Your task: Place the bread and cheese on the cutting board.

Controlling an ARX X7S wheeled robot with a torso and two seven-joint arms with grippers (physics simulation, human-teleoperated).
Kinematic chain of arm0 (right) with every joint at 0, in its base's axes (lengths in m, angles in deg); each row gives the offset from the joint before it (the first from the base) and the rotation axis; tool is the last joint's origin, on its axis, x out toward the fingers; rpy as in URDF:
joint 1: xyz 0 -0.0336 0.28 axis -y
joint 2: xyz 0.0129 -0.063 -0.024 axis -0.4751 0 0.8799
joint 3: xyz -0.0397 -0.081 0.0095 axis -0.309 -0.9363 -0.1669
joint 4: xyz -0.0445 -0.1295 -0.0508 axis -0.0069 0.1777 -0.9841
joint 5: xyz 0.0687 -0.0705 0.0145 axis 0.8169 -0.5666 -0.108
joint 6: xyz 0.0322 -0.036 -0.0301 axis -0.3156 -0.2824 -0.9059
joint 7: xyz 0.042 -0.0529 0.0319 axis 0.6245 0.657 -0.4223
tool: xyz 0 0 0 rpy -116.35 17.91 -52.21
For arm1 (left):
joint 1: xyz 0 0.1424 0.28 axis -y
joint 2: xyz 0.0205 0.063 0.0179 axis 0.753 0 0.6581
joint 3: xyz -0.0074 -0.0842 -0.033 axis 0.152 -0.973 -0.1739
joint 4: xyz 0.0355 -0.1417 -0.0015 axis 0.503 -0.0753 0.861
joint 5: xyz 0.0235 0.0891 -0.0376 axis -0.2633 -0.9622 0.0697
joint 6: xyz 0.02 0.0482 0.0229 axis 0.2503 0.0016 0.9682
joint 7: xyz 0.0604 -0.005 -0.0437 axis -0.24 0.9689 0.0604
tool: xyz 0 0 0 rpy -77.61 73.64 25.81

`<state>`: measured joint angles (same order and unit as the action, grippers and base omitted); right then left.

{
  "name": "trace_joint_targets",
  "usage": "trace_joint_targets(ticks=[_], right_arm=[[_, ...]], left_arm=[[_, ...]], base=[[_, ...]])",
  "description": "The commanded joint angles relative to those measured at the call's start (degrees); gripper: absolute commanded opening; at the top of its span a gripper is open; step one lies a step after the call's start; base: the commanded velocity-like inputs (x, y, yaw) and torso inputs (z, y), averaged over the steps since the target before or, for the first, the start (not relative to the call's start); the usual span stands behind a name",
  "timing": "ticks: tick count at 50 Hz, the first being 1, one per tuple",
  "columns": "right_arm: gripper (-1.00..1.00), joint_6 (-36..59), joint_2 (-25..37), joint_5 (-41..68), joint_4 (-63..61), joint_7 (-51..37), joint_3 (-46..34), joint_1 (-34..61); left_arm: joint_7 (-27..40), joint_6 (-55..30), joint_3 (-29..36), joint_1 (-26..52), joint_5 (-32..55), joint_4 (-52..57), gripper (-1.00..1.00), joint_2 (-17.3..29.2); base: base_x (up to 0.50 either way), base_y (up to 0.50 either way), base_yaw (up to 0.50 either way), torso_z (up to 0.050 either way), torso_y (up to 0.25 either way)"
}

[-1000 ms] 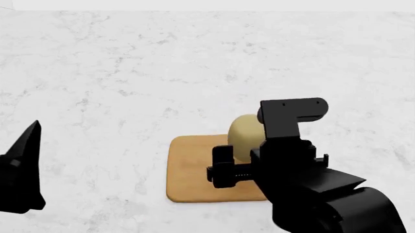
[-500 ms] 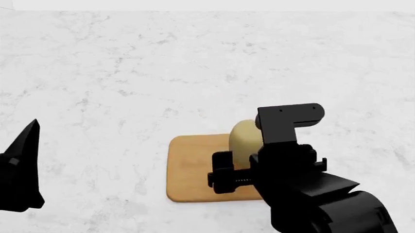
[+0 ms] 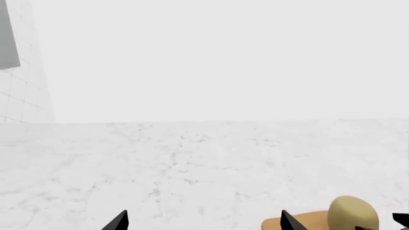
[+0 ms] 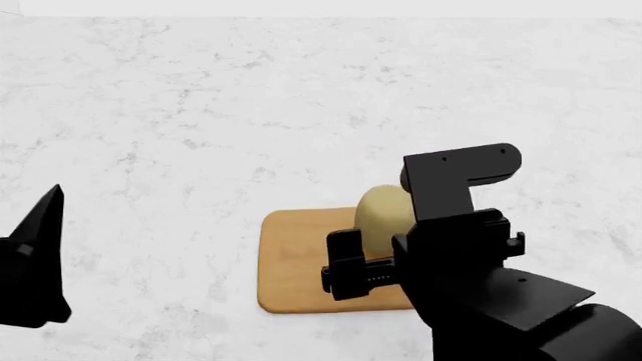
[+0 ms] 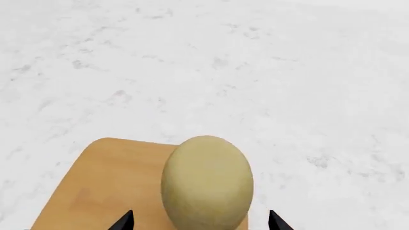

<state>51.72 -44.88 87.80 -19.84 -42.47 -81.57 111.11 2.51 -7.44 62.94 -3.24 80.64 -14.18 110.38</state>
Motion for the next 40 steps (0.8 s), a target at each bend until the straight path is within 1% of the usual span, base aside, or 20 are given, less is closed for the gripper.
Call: trace_joint_targets(ticks=[1, 7, 8, 9, 10, 15, 17, 21, 22, 24, 25, 26, 29, 30, 32, 33, 34, 35, 36, 40], right_arm=[[1.00, 9.7, 2.2, 13.0, -19.1, -11.8, 11.5, -1.3], [1.00, 14.1, 2.9, 33.5, -29.4, -29.4, 19.6, 2.0], [1.00, 8.8, -0.3, 40.4, -38.0, -37.9, 21.1, 3.7], [1.00, 8.5, -0.3, 42.1, -40.9, -41.2, 20.4, 5.1], [1.00, 8.4, -0.5, 41.9, -41.1, -41.4, 20.4, 6.0], [1.00, 6.5, -1.8, 40.7, -41.7, -40.4, 21.5, 7.1], [1.00, 6.7, -2.3, 39.2, -42.6, -39.1, 21.1, 6.3], [1.00, 7.0, -2.9, 36.9, -45.0, -37.2, 20.6, 3.6], [1.00, 6.7, -3.2, 36.2, -45.3, -36.4, 20.9, 2.9], [1.00, 7.3, -2.7, 36.3, -45.2, -36.7, 20.3, 3.3], [1.00, 7.2, -2.6, 36.4, -45.2, -36.7, 20.2, 3.3], [1.00, 6.5, -1.9, 37.7, -45.4, -37.4, 21.2, 3.7], [1.00, 6.2, -1.1, 39.5, -45.4, -38.8, 21.2, 4.7], [1.00, 6.2, -0.7, 39.5, -45.9, -38.5, 21.5, 4.2], [1.00, 6.7, -0.5, 38.5, -45.8, -38.0, 21.2, 3.7], [1.00, 7.2, -0.6, 37.4, -45.8, -36.4, 20.8, 3.5], [1.00, 7.6, -0.6, 37.9, -45.8, -35.7, 20.1, 3.8], [1.00, 7.8, -0.3, 38.6, -45.7, -36.4, 19.7, 4.3], [1.00, 7.2, -0.1, 39.3, -45.8, -37.2, 20.1, 4.2], [1.00, 7.0, 1.1, 41.5, -45.9, -38.3, 19.9, 4.6]], left_arm=[[-1.4, 0.7, -1.2, -0.1, -0.3, 1.0, 1.00, -1.2], [-1.9, 0.6, -0.6, -0.4, -1.3, 0.9, 1.00, -1.9], [-3.9, -8.0, 8.0, 8.2, 1.9, -7.6, 1.00, 5.3], [-1.9, -10.8, 11.9, 16.8, 6.1, -16.2, 1.00, 6.3], [-1.0, -9.7, 13.0, 21.7, 10.2, -19.4, 1.00, 6.6], [-1.1, -9.0, 14.3, 21.5, 13.8, -22.9, 1.00, 7.5], [-2.1, -9.8, 15.0, 23.0, 13.3, -25.3, 1.00, 8.0], [-0.8, -10.2, 19.1, 28.9, 20.6, -30.8, 1.00, 10.2], [0.2, -11.3, 22.6, 32.3, 25.1, -32.9, 1.00, 11.8], [1.7, -11.6, 26.5, 35.3, 30.7, -33.7, 1.00, 13.7], [1.7, -11.5, 26.7, 35.4, 30.9, -33.7, 1.00, 13.8], [4.8, -12.0, 35.1, 42.4, 39.5, -33.0, 1.00, 18.1], [7.6, -7.8, 39.2, 44.2, 49.4, -31.6, 1.00, 21.2], [9.9, -6.8, 42.8, 45.6, 54.1, -29.5, 1.00, 23.6], [12.2, -4.3, 45.4, 47.6, 58.8, -28.3, 1.00, 25.6], [13.7, -6.4, 48.6, 50.9, 62.6, -27.9, 1.00, 26.1], [15.9, -4.9, 51.7, 53.7, 67.8, -26.9, 1.00, 27.8], [16.9, -4.3, 52.8, 54.8, 69.2, -26.7, 1.00, 28.3], [19.7, -6.7, 57.2, 58.9, 74.5, -26.6, 1.00, 28.9], [23.0, -7.7, 63.5, 63.9, 81.5, -26.1, 1.00, 31.8]], base=[[0.00, 0.00, 0.00, 0.000, 0.000], [0.00, 0.00, 0.00, 0.000, 0.000], [0.00, 0.00, 0.00, 0.000, 0.000], [0.00, 0.00, 0.00, 0.000, 0.000], [0.00, 0.00, 0.00, 0.000, 0.000], [0.00, 0.00, 0.00, 0.000, 0.000], [0.00, 0.00, 0.00, 0.000, 0.000], [0.00, 0.00, 0.00, 0.000, 0.000], [0.00, 0.00, 0.00, 0.000, 0.000], [0.00, 0.00, 0.00, 0.000, 0.000], [0.00, 0.00, 0.00, 0.000, 0.000], [0.00, 0.00, 0.00, 0.000, 0.000], [0.00, 0.00, 0.00, 0.000, 0.000], [0.00, 0.00, 0.00, 0.000, 0.000], [0.00, 0.00, 0.00, 0.000, 0.000], [0.00, 0.00, 0.00, 0.000, 0.000], [0.00, 0.00, 0.00, 0.000, 0.000], [0.00, 0.00, 0.00, 0.000, 0.000], [0.00, 0.00, 0.00, 0.000, 0.000], [0.00, 0.00, 0.00, 0.000, 0.000]])
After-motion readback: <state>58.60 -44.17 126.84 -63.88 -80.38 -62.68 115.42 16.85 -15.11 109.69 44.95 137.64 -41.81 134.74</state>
